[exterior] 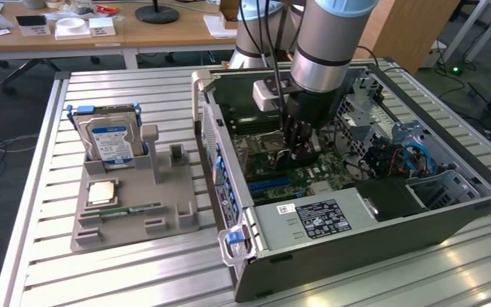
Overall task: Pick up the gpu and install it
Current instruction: 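Insert the gpu into the slot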
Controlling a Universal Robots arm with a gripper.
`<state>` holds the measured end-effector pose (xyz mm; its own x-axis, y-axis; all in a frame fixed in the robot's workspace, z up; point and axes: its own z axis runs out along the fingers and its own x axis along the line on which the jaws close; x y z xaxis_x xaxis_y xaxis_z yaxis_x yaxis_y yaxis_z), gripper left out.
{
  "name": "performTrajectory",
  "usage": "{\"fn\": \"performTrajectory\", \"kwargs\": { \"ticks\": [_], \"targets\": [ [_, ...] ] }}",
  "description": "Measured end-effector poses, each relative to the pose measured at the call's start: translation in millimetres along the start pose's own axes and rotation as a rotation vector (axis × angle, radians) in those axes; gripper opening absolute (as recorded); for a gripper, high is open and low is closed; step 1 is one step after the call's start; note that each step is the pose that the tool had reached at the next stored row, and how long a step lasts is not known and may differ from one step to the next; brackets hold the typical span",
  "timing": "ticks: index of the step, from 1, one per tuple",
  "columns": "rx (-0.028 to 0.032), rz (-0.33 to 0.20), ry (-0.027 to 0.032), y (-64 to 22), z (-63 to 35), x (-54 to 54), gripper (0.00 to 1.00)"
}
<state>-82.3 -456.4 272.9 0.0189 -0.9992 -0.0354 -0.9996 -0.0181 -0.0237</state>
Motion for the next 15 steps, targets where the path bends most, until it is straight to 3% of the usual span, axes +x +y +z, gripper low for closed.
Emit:
{"fn": "performTrajectory", "kwargs": {
  "ticks": [15],
  "targets": [
    [0.0,0.0,-0.0001,6.4,3.6,3.8,0.26]
  ]
}}
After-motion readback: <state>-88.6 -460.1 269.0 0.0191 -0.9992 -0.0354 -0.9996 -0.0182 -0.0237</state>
